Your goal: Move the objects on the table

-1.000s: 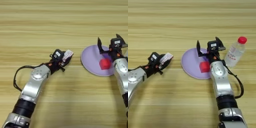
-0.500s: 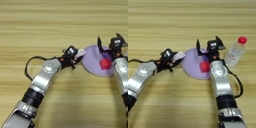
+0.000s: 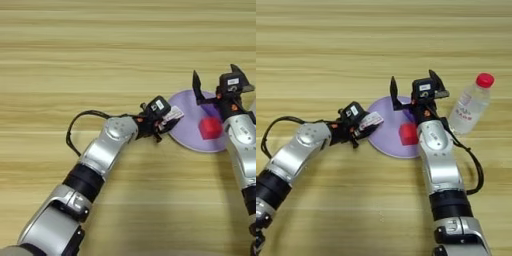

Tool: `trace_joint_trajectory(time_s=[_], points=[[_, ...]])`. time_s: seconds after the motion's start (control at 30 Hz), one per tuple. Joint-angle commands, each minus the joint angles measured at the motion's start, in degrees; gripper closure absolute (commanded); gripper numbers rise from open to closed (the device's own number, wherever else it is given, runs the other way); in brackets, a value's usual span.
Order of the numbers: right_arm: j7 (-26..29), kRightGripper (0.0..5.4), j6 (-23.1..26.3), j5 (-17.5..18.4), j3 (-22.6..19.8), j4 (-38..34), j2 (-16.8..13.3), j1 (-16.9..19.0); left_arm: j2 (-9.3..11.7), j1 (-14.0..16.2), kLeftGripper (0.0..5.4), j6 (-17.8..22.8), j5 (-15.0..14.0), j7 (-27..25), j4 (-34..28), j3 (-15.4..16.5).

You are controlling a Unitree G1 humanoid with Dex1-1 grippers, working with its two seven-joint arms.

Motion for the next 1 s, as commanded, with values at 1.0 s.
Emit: trace_joint_trajectory(time_s=[1.0], points=[[-0.56,0.00,1.29,-0.79,0.43,-1.01,0.84,0.48,-4.20,-4.36,1.84,-4.50,5.35,0.63,6.32,-1.79]])
